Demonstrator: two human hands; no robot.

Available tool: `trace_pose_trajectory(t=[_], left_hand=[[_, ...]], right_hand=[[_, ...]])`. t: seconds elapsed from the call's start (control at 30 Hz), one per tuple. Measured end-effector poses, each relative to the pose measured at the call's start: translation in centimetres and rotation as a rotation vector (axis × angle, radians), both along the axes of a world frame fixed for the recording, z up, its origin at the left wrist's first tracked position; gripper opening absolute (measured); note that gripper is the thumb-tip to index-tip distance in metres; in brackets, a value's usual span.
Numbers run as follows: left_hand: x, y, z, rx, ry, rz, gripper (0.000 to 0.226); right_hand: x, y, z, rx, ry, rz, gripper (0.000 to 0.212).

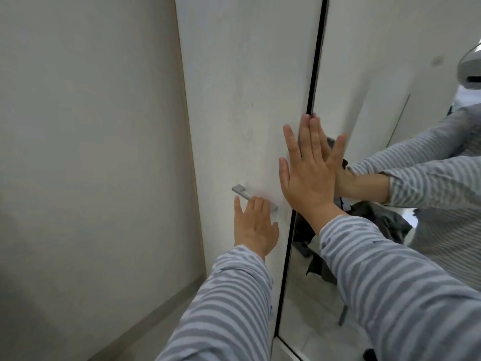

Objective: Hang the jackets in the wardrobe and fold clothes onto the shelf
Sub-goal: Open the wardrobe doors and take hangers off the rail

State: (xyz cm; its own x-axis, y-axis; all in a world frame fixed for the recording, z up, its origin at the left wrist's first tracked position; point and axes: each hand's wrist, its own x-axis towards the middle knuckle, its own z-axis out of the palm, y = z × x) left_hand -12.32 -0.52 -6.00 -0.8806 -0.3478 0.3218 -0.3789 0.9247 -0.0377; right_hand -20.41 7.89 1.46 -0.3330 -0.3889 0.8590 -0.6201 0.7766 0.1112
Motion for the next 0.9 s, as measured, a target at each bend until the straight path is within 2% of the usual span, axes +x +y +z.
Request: trace_pose_trajectory(t=[0.27, 0.43, 0.67, 0.77, 0.9], left_hand=[[4.9, -2.0, -1.2, 0.017, 0.125, 0.020, 0.064], [9.3, -4.3, -0.8, 0.020, 0.161, 0.050, 0.072], [16.3, -7.2, 1.2, 0.056, 0.090, 0.290, 0.078], [19.2, -9.2, 3.1, -0.027, 0.179, 0.377, 0.079], [22.2, -12.6, 6.7, -0.276, 0.223, 0.441, 0.098]], right_hand=[[4.3, -1.6, -0.2, 0.021, 0.022, 0.173, 0.063], [8.9, -4.3, 0.0, 0.114, 0.075, 0.257, 0.063], [15.3, -9.2, 1.5, 0.218, 0.017, 0.577, 0.082], [17.6, -11.2, 2.2, 0.192, -0.048, 0.695, 0.080], [19.1, -14.2, 2.8, 0.159, -0.198, 0.684, 0.066]])
